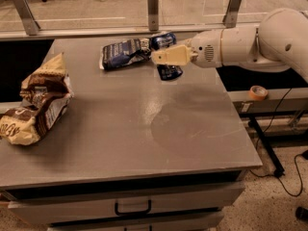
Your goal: Place pepsi can upright
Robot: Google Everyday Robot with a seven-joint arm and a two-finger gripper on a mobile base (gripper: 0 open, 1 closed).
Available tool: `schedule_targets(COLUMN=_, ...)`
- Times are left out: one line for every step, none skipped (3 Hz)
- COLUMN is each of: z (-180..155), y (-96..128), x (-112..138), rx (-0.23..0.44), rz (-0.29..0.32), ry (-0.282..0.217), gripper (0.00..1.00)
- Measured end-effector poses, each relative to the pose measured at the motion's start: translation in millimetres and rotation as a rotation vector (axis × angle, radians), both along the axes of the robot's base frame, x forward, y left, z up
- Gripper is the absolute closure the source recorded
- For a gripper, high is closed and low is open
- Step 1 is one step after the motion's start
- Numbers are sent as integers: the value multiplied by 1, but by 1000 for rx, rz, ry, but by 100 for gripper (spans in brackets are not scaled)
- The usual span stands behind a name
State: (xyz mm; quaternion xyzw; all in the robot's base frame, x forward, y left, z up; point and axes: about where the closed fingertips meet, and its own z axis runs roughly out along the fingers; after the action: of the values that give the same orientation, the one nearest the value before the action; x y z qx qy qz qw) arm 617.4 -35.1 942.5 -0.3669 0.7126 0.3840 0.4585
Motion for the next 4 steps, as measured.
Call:
schedule_targets(z=-2, y=8, x=-1, rx=65, rz=40, ry=-85, gripper=100)
schedule_targets(z=-8, y=13, x=-5, rx=128, rz=69, ry=-168, gripper=100)
schedule_targets(z=-20, y=17, x=-8, rx=152, rz=87, ry=-214, gripper=82)
schedule_targets(z=-34, y=22, x=-10, rx=137, rz=89, ry=-236, gripper=58)
